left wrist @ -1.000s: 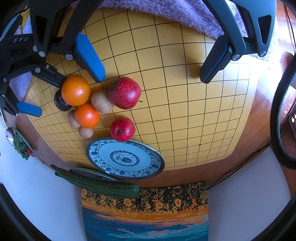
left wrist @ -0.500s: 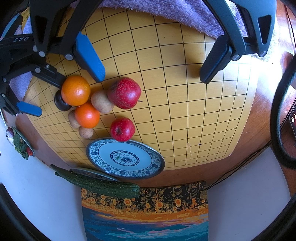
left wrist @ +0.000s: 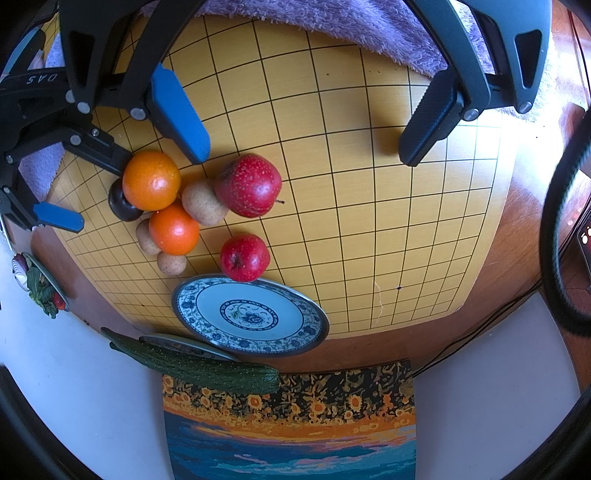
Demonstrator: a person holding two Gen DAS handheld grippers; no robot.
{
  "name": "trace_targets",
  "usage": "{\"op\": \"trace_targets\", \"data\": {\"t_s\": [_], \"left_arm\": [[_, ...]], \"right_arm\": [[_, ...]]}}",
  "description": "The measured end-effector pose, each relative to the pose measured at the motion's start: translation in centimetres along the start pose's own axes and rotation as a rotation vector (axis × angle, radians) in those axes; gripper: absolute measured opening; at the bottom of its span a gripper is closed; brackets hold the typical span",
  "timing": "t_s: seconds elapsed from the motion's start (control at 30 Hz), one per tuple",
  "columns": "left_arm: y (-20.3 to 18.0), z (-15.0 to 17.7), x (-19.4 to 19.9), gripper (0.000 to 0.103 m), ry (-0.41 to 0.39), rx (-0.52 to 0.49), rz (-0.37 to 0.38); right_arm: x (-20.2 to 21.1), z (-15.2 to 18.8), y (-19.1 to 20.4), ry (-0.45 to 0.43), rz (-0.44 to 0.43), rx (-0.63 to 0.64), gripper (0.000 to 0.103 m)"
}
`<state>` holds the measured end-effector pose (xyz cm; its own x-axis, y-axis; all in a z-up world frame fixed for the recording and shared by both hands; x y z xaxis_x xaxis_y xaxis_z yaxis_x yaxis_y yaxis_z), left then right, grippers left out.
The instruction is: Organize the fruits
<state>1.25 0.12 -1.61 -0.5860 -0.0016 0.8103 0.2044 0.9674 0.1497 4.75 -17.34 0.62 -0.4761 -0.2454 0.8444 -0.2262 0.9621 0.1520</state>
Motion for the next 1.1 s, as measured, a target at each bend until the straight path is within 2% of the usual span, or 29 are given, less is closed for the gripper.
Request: {"op": "trace_targets", "data": {"t_s": [0.57, 0.63, 0.87, 0.93, 1.1], "left_arm": [[0.1, 0.1, 0.2, 0.103, 0.002, 0.001, 0.001], [0.0, 0.1, 0.3, 0.102, 0.003, 0.000, -0.004], [-0.3, -0.3, 0.6, 0.084, -0.020, -0.009, 0.005], [-0.3, -0.4, 0.6, 0.082, -0.024, -0.009, 0.011], [-0.1, -0.6, 0.5, 0.075, -0.033, -0.001, 0.021]], "right_arm": [[0.0, 0.1, 0.0, -0.001, -0.002, 0.003, 0.103], [0.1, 0.1, 0.1, -0.003, -0.009, 0.011, 0.097], [0.7, 0.1, 1.7, -0.017, -0.041, 0.042, 0.075], [0.7, 0.2, 2.0, -0.021, -0.052, 0.052, 0.065], [0.8, 0.2, 2.6, -0.025, -0.073, 0.072, 0.050]]}}
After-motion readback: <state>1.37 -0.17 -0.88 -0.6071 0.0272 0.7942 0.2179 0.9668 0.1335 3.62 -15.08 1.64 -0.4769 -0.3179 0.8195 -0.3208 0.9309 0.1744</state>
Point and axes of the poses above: each gripper's, at about its wrist camera, not at the fingertips, and x roughly against the way its jaws point, y to its left, z to its underside, the point moved 2 cm from there along -x, roughly the way its jaws point, and after that the axes turned 14 degrees about -x, right-handed, at the moved point
